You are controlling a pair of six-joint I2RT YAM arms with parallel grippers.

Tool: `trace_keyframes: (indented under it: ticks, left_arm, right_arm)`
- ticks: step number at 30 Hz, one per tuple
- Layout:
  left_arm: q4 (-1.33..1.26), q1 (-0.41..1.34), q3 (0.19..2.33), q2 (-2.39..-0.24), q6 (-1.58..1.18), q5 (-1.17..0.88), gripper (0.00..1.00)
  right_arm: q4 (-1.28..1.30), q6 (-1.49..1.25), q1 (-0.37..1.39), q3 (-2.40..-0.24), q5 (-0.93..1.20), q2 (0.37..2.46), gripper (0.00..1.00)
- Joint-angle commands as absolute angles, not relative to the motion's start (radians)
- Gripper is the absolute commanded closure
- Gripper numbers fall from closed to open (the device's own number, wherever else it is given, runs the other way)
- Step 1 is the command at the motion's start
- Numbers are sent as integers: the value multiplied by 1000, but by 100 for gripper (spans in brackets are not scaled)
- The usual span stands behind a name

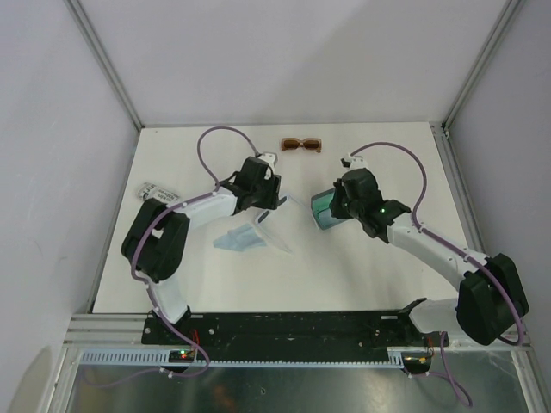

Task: Organize the sunglasses
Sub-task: Pick up the sunglasses from the center of the board, then fold the right temple of the sunglasses with the sunglasses.

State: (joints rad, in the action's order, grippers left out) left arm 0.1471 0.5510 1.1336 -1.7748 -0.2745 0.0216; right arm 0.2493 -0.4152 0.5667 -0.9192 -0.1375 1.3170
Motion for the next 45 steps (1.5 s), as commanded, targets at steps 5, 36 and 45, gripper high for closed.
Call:
trace_keyframes:
  ticks: [5, 36, 45]
  left_arm:
    - [144, 539, 1214, -1864, -217, 8, 55]
    - [149, 648, 968, -1677, -215, -155, 87]
    - [146, 661, 976, -1677, -215, -150, 87]
  right_arm:
    - [202, -432, 594, -919, -163, 1340, 96]
    - [143, -410, 707, -937, -220, 1541, 99]
    - [189, -415, 791, -937, -342, 1628, 100]
